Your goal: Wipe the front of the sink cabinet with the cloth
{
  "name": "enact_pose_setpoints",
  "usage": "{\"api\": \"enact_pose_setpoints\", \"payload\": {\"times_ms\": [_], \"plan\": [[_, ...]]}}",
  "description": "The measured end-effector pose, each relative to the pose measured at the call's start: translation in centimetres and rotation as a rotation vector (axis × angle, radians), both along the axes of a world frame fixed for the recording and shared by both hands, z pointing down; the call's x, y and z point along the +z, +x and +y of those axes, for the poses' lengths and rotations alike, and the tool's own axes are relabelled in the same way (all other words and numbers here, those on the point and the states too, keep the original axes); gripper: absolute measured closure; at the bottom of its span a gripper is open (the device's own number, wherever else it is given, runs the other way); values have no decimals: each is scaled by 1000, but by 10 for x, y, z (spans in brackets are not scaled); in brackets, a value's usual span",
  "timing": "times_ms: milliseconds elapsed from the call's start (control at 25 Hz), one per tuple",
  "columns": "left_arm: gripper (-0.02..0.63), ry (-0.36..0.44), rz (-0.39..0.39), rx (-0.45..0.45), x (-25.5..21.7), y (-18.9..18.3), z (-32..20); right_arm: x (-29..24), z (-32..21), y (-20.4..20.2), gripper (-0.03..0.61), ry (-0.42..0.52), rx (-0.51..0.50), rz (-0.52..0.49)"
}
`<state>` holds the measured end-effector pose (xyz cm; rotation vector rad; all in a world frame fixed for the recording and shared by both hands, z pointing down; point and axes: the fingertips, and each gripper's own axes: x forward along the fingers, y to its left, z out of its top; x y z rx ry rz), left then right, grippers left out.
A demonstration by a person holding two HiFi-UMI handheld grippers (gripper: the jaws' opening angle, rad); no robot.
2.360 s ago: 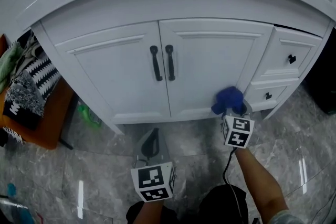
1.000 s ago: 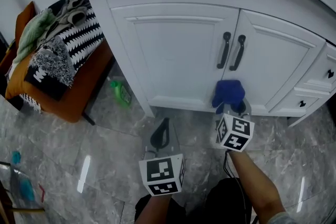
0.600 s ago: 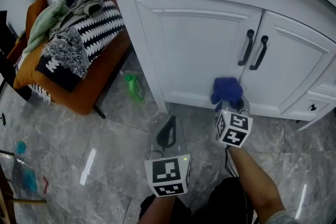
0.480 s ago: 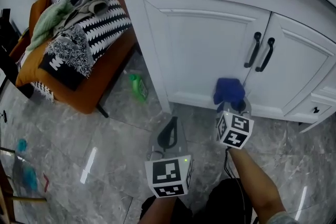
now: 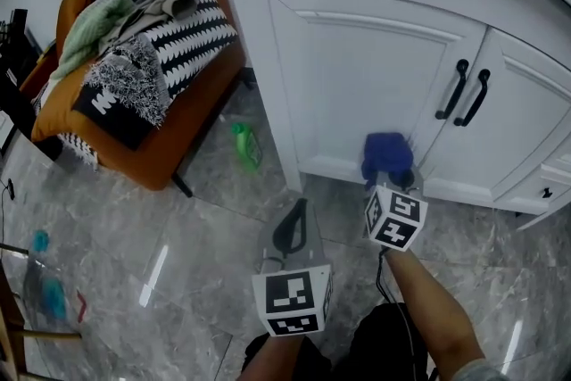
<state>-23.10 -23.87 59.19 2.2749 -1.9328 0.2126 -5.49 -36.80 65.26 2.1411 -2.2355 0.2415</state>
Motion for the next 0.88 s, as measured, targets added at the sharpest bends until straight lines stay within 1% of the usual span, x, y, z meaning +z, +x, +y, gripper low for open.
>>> {"api": "enact_pose_setpoints", "payload": {"times_ms": [240, 320, 480, 600, 680, 800, 880], "plan": [[604, 0, 5, -5, 1, -5, -1, 2, -7, -37, 509, -21, -54, 1], [604, 1, 6, -15, 2, -9, 1, 0, -10, -55, 509, -18, -90, 21], [604, 6, 19, -24, -1, -15, 3, -7, -18, -94, 509, -17, -173, 26], [604, 8, 27, -30, -2, -20, 4, -7, -24, -131, 509, -48, -258, 36], [604, 12, 29, -39, -4, -26, 6, -9, -28, -151, 509, -61, -293, 29], [604, 16, 33, -53, -5, -33, 6, -15, -29, -160, 509, -72, -296, -23], [604, 17, 40, -56, -5, -35, 6, -26, -27, -156, 509, -44, -296, -20]]}}
